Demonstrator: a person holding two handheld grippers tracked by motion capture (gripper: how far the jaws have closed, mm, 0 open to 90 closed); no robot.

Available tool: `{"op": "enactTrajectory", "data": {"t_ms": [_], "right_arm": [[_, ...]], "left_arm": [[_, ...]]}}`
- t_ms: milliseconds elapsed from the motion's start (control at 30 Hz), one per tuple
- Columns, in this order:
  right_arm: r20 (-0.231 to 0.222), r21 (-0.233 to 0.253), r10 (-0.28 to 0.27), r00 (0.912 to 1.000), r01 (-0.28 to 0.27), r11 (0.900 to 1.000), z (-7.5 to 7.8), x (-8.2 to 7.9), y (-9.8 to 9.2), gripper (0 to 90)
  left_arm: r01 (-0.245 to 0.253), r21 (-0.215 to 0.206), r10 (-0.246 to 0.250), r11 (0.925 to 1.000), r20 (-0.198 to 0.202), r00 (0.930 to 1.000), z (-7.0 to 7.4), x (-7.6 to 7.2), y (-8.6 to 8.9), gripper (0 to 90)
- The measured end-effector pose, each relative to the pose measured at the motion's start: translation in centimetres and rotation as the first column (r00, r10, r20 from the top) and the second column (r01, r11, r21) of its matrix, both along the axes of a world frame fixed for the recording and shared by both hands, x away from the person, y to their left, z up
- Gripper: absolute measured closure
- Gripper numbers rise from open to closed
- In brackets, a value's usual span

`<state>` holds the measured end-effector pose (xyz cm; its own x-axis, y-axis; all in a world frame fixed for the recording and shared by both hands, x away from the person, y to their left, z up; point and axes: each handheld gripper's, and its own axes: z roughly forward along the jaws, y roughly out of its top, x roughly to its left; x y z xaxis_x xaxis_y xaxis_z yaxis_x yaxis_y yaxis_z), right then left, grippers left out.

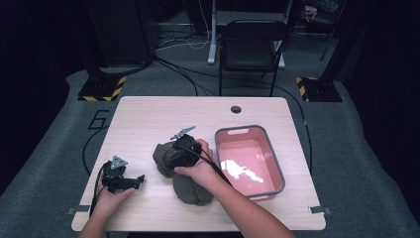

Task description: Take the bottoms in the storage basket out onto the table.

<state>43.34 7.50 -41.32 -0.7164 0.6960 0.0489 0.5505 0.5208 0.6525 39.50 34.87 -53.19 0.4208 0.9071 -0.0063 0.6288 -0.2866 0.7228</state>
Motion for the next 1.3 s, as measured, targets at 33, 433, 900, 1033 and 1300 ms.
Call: {"op": "enactTrajectory", "data": {"t_ms": [33,433,900,1033,1300], "right_arm": [[0.011,0.002,0.006,0.9999,-0.006,1.0,0.2,0.0,-0.1,14.6],[0.017,0.019,-0.007,0.9998,0.007,1.0,1.5,0.2,-1.3,15.0],[0.057,0.027,0.001,0.9984,-0.002,1.0,3.7,-0.2,-2.6,15.6],[0.061,0.036,0.013,0.9981,-0.015,0.999,4.0,-0.2,-3.1,18.9],[0.059,0.052,0.006,0.9983,-0.009,0.999,4.7,-0.2,-3.8,18.9]], "left_arm": [[0.0,0.0,0.0,1.0,0.0,1.0,0.0,0.0,0.0,0.5],[0.0,0.001,0.0,1.0,0.0,1.0,0.0,0.0,0.0,0.5],[0.0,0.0,0.0,1.0,0.0,1.0,0.0,0.0,0.0,0.5],[0.0,0.0,0.0,1.0,0.0,1.0,0.0,0.0,0.0,0.5],[0.0,0.0,0.0,1.0,0.0,1.0,0.0,0.0,0.0,0.5]]}}
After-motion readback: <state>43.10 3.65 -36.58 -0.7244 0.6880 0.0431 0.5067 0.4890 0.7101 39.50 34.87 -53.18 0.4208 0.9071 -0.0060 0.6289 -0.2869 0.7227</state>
